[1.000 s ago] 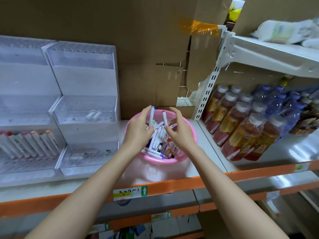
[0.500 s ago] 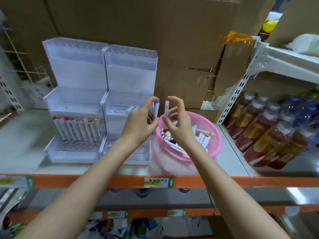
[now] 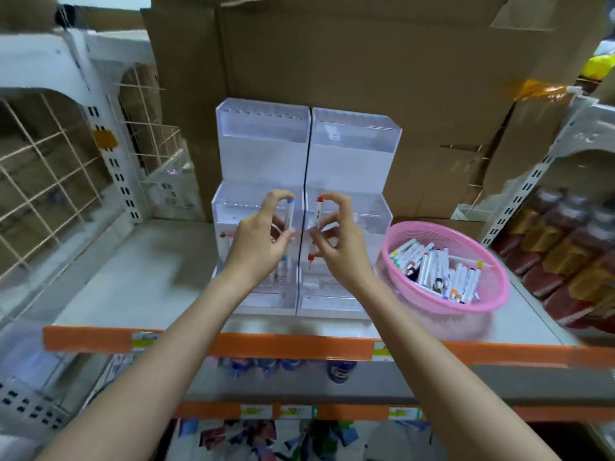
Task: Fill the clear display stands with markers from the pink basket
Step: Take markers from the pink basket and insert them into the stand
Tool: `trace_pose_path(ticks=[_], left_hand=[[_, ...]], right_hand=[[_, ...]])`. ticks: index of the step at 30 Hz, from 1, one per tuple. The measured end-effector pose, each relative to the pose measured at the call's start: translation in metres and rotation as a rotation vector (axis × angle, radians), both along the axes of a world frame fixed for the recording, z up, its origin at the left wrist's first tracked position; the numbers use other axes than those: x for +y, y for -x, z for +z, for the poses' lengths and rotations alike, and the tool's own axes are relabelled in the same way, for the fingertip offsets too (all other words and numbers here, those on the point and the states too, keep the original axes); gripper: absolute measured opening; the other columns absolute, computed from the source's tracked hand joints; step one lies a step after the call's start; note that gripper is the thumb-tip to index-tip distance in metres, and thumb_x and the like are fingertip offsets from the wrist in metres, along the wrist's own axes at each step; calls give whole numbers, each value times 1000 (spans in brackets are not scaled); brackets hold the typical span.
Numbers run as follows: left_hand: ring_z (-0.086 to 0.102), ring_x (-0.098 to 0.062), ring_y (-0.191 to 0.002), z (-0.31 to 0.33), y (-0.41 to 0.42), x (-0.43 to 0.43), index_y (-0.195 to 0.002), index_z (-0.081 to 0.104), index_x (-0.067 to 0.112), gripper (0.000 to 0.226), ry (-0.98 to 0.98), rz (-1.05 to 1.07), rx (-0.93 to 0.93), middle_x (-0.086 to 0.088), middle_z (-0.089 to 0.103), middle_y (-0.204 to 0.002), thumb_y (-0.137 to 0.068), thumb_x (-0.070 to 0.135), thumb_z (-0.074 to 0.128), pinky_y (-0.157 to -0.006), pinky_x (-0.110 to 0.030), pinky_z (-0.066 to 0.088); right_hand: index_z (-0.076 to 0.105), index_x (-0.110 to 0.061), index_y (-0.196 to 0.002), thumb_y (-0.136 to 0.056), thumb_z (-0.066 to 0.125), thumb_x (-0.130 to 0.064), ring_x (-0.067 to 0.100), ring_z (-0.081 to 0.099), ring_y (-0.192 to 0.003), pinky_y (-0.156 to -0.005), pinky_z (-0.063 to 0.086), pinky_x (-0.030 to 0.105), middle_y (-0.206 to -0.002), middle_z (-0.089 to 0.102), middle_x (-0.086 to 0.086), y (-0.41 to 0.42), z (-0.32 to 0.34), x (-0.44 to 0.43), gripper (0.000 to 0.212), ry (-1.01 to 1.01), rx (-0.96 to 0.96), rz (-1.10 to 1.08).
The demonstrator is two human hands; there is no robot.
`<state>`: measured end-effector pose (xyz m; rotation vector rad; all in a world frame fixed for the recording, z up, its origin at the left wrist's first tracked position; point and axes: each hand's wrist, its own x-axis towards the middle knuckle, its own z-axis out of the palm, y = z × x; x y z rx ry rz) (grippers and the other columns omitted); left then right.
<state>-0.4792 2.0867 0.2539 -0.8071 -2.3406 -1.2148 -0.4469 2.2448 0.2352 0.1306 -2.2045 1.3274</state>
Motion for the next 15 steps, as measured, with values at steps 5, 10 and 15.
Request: trace_pose_path(ticks=[5, 10, 15], left_hand=[[63, -13, -64, -5, 13, -43, -122, 50, 17, 47, -68, -9, 9, 0, 62, -69, -81, 7, 72, -66, -23, 52], [60, -2, -65, -11, 19, -82, -123, 50, 14, 48, -112, -8, -3, -4, 62, -71, -81, 4, 72, -61, -2, 42], [61, -1, -70, -22, 28, -106, -125, 46, 19, 50, -133, -1, -21, 1, 61, -74, -83, 8, 71, -63, -3, 43]], right_hand=[[41, -35, -117, -86, 62, 1, 28, 58, -66, -55, 55, 52, -77, 49, -6, 12, -2, -48, 52, 1, 11, -29], [38, -34, -116, -88, 64, -1, 22, 60, -62, -51, 55, 44, -79, 51, 7, 19, -8, -92, 50, -67, 40, -45], [36, -33, -117, -90, 65, -9, 15, 60, -61, -52, 56, 38, -78, 52, 4, 29, -15, -121, 46, -129, 16, -67]])
